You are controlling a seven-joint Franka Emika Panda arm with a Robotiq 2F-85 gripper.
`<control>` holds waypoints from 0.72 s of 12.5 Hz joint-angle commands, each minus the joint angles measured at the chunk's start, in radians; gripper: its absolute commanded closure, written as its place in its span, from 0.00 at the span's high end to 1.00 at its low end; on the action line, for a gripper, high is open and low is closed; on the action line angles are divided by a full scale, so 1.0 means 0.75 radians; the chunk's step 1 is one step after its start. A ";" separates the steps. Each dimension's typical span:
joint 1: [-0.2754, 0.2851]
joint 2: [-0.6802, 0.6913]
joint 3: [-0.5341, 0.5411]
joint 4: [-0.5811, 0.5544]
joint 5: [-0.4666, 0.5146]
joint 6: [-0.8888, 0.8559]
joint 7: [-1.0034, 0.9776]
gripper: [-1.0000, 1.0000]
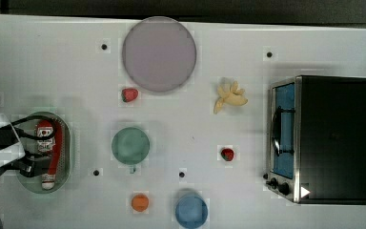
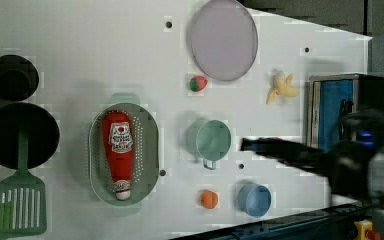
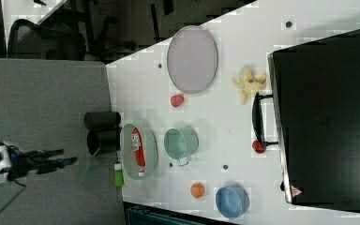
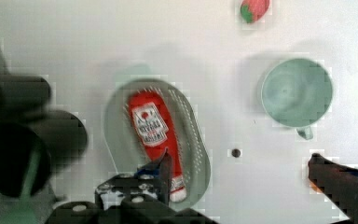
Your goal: Pick Ketchup from the table and place it in strainer.
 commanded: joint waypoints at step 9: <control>-0.147 -0.007 -0.640 0.037 -0.039 -0.154 0.023 1.00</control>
